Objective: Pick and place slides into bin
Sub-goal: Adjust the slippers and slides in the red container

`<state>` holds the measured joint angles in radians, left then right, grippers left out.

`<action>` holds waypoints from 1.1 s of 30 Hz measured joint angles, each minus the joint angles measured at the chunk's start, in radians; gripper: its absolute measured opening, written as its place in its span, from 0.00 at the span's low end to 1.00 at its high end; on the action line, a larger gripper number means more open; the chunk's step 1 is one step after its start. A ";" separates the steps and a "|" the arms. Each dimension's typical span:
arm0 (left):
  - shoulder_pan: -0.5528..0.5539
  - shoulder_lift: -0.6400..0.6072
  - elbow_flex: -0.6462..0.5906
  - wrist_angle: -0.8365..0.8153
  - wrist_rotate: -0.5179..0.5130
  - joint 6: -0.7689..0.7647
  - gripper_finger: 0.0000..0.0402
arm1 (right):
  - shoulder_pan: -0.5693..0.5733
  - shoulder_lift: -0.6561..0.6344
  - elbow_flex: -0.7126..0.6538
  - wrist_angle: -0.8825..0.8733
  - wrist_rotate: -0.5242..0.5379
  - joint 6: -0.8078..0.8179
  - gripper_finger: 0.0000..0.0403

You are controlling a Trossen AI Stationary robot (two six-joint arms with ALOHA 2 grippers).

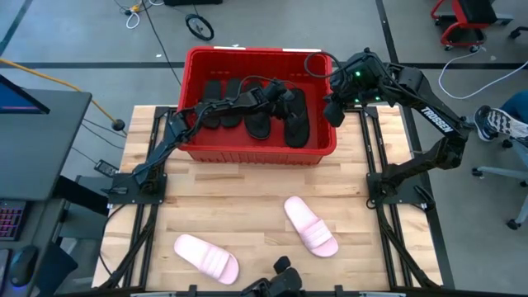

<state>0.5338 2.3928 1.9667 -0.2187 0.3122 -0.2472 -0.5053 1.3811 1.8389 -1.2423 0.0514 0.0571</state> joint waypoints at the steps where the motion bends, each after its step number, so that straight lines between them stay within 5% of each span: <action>1: -0.001 0.000 0.000 0.001 0.000 0.002 0.31 | 0.000 0.000 0.000 0.000 0.000 -0.005 0.00; 7: -0.020 0.001 0.000 0.006 0.003 0.007 0.58 | 0.000 0.000 0.000 0.000 0.000 -0.008 0.00; 12: -0.041 0.010 -0.001 0.025 0.003 0.028 0.68 | 0.000 0.000 0.000 0.000 0.000 -0.009 0.00; 18: -0.039 0.010 -0.001 0.055 -0.020 0.081 0.58 | 0.000 0.000 0.000 0.000 0.000 -0.033 0.00; 25: -0.014 0.045 -0.002 0.082 -0.004 -0.108 0.40 | 0.000 0.000 0.000 0.000 0.000 -0.036 0.00; 33: -0.035 0.048 0.000 0.095 0.015 -0.037 0.41 | 0.000 0.000 0.000 0.000 0.000 -0.036 0.00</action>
<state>0.4992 2.4410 1.9663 -0.1240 0.3269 -0.2843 -0.5054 1.3811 1.8389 -1.2419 0.0517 0.0216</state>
